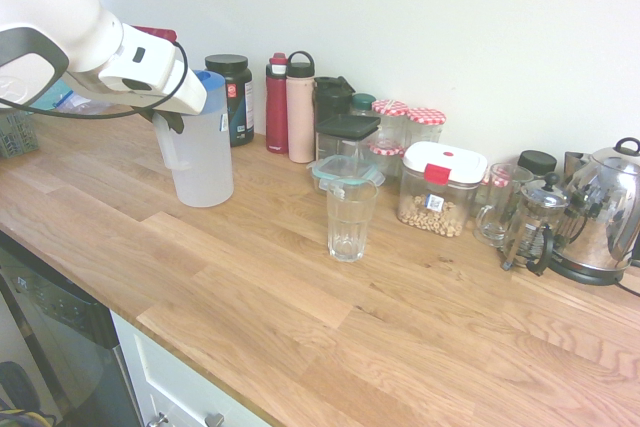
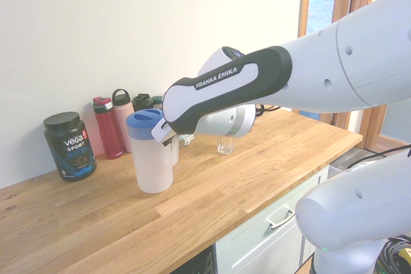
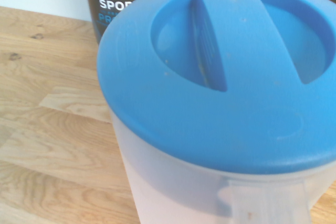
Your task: Pour me some water
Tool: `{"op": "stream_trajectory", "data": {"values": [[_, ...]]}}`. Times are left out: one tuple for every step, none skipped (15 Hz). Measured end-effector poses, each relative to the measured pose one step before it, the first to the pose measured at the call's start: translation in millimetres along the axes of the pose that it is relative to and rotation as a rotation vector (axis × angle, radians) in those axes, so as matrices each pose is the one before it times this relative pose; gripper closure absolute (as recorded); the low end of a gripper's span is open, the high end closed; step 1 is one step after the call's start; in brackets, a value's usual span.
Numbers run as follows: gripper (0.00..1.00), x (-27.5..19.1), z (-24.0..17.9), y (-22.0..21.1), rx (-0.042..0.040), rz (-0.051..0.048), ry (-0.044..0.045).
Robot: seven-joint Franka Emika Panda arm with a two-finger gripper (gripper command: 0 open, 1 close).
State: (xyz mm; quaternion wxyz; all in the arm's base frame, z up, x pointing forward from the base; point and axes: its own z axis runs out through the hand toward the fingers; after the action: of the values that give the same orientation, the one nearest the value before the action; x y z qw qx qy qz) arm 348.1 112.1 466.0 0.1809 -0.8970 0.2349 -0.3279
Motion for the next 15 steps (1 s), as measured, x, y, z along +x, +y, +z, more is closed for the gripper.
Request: {"op": "stream_trajectory", "data": {"values": [[1.0, -1.93, 4.5, 0.46, -0.00131, 0.00143, -0.00165], [0.0, -1.75, 3.69, 0.29, -0.0024, -0.00064, -0.00187], [0.0, -2.01, 3.02, -0.02, -0.00384, -0.00218, -0.00423], [0.0, -1.74, 2.3, -0.2, -0.00377, -0.00279, -0.00125], [0.0, -0.93, 0.75, -0.79, -0.00008, -0.00343, 0.00608], [0.0, -0.77, 0.52, -0.45, 0.00027, -0.00107, 0.00295], [0.0, -0.17, 0.37, -0.31, 0.00036, 0.00022, 0.00183], [0.0, 0.21, 0.54, 0.22, -0.00223, -0.00118, 0.00187], [0.0, 1.22, -0.1, -0.17, -0.00086, -0.00002, 0.00352], [0.0, 1.67, -0.69, -0.42, 0.00136, 0.00027, 0.00397], [0.0, 1.3, -0.75, -0.19, 0.00031, 0.00097, 0.00315], [0.0, 1.71, -1.07, 0.61, -0.00164, 0.00244, 0.0017], [0.0, 1.91, -2.39, 0.43, -0.00138, 0.00378, -0.0067], [0.0, 3.6, -5.62, 0.06, -0.00076, 0.00364, -0.01274], [0.0, 4.89, -8.88, -0.05, -0.00296, 0.00087, -0.01392]]}}
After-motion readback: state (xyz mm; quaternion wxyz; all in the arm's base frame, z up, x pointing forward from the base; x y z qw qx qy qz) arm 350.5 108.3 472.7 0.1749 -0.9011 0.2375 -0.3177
